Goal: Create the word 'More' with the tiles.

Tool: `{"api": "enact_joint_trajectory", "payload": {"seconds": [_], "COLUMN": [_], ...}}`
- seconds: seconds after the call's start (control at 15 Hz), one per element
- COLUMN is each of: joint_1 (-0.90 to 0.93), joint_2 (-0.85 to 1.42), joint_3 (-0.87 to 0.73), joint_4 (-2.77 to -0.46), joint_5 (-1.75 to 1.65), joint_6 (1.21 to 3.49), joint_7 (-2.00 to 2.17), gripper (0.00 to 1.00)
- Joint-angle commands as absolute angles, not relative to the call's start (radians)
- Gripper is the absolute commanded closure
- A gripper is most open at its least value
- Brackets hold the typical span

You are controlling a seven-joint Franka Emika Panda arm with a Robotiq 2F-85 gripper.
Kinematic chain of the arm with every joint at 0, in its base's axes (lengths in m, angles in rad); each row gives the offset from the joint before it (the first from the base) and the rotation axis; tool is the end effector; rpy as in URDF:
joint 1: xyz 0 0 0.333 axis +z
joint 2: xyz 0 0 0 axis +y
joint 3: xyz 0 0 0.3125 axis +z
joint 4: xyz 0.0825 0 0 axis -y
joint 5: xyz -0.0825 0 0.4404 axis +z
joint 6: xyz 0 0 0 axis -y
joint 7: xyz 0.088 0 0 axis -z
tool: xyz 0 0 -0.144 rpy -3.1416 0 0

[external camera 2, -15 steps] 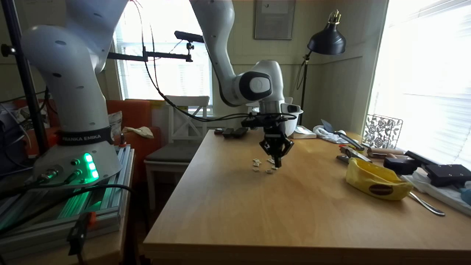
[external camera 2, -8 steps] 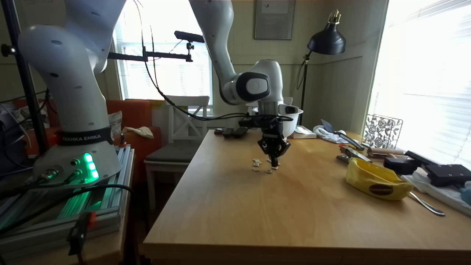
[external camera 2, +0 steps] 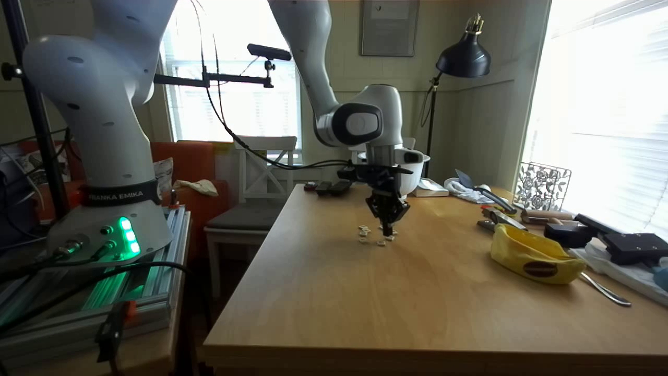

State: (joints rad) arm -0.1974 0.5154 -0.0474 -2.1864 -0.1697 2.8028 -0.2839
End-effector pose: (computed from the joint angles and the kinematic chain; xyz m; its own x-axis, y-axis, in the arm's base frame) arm 0.5729 -0.1397 0.0665 0.9767 0.2055 0.0615 0.1974 -0.9733 0.1169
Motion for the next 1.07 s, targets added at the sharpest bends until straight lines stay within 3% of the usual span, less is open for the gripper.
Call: {"api": "enact_joint_trajectory", "payload": {"seconds": [0.0,1.0], "joint_1": [-0.222,-0.227], "joint_2": [0.517,0.574], "joint_3": [-0.021,-0.015], "joint_4": [-2.191,-2.145], "joint_5": [-0.123,-0.133], "joint_6": [2.809,2.817], "joint_7": [-0.298,-0.334], "gripper": [1.0,1.0]}}
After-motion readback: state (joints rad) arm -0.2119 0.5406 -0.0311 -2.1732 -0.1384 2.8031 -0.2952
